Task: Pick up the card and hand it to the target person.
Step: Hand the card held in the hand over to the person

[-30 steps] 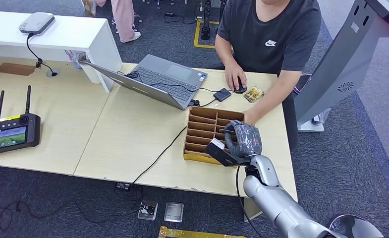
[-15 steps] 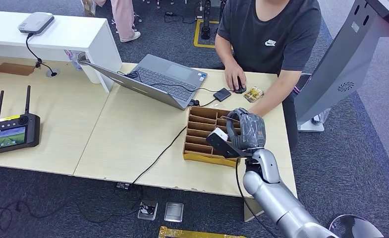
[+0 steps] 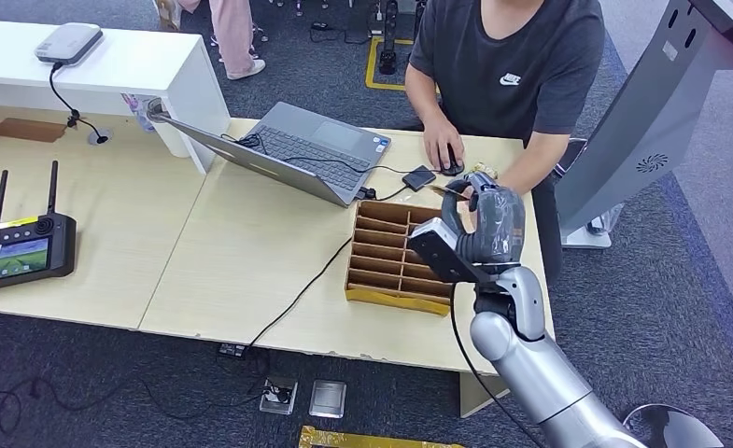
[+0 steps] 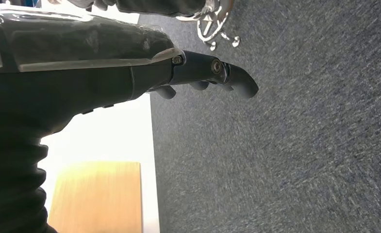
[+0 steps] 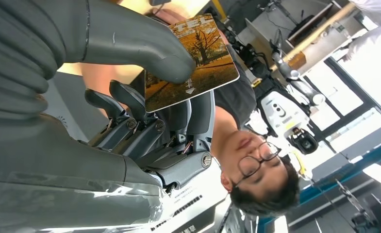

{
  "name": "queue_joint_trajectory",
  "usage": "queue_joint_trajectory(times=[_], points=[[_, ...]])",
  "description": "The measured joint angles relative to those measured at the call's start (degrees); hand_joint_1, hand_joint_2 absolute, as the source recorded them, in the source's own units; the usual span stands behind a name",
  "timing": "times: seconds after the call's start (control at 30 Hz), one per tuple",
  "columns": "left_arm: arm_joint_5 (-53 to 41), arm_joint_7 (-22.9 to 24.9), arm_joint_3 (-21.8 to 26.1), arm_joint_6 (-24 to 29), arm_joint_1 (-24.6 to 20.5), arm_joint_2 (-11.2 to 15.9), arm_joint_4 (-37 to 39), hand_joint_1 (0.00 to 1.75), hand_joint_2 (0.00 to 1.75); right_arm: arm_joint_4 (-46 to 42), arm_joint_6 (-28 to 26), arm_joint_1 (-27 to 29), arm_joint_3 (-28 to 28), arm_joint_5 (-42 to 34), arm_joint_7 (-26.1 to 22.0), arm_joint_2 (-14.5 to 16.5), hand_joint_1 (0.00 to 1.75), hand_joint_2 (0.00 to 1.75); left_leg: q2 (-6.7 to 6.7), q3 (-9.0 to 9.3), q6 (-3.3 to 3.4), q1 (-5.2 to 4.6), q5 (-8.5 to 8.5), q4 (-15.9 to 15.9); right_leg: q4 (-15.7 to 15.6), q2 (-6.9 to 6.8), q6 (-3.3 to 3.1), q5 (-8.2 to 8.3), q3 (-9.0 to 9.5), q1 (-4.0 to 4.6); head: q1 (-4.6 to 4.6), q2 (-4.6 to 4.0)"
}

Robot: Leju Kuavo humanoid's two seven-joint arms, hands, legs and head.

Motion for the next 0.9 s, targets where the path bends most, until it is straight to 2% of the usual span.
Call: queue_joint_trajectory(times=[0.23, 0.37, 0.57, 0.83, 0.9], points=[[0.0, 0.0, 0.0, 0.0, 0.0, 0.0, 0.0, 0.0, 1.75, -1.7, 0.0, 0.1, -0.3, -0.1, -0.2, -0.4, 1.75, 1.75, 0.0, -0.01, 0.0, 0.0, 0.0, 0.0, 0.0, 0.0, 0.0, 0.0, 0.0, 0.0, -0.01, 0.0], [-0.4, -0.3, 0.0, 0.0, 0.0, 0.0, 0.0, 0.0, 1.75, -0.6, 0.6, -0.6, -0.4, -1.4, -2.1, -0.3, 1.75, 1.75, 0.0, -0.03, 0.0, 0.0, 0.0, 0.0, 0.0, 0.0, 0.0, 0.0, 0.0, 0.0, 0.02, 0.0], [-1.4, -0.9, -0.1, 0.2, -0.1, 0.0, 0.0, 0.0, 1.75, 10.0, 0.9, -6.1, -0.5, -4.0, -5.7, 1.0, 1.75, 1.75, -0.02, -0.04, 0.01, 0.0, 0.01, 0.0, 0.0, -0.02, 0.0, 0.01, 0.01, 0.0, 0.01, 0.0], [-1.8, -1.2, -0.2, 0.3, -0.1, 0.0, 0.0, 0.0, 1.75, 25.2, 1.1, -13.3, -1.0, -4.3, -5.8, 2.9, 1.75, 1.75, -0.03, -0.06, 0.0, 0.0, 0.01, 0.0, 0.0, -0.02, 0.0, 0.01, -0.02, 0.0, 0.03, 0.0], [-1.7, -1.2, -0.2, 0.3, -0.1, 0.0, 0.0, 0.0, 1.75, 27.6, 1.0, -14.2, -1.0, -4.3, -6.0, 3.4, 1.61, 1.75, -0.02, -0.06, 0.0, 0.0, 0.0, 0.0, 0.0, -0.02, 0.0, 0.0, -0.02, 0.0, 0.01, 0.0]])
